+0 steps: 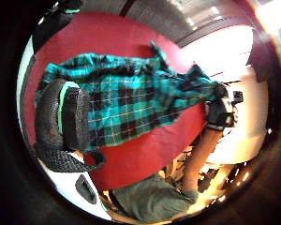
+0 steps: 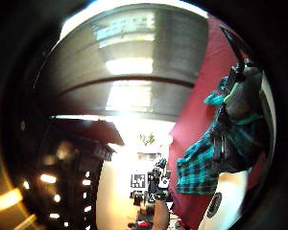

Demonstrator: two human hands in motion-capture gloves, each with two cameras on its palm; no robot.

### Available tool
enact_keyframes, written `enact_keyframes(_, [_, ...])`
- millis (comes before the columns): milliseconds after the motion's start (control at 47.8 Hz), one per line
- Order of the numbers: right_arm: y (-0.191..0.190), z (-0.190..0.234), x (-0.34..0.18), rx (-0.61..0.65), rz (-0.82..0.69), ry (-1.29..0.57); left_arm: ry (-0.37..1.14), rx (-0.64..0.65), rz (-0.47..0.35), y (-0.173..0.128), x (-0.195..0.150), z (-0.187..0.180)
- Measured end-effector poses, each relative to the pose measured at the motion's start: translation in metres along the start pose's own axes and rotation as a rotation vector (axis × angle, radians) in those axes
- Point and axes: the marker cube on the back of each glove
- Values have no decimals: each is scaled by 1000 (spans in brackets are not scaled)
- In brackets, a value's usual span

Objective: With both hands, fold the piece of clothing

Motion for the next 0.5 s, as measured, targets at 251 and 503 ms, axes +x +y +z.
enact_keyframes(251, [59,138,-71,-274,-449,31,231,231,-53,-5,-20,-23])
enact_keyframes(503, [160,247,-38,-644,-346,333,275,239,-134,5,-63,0])
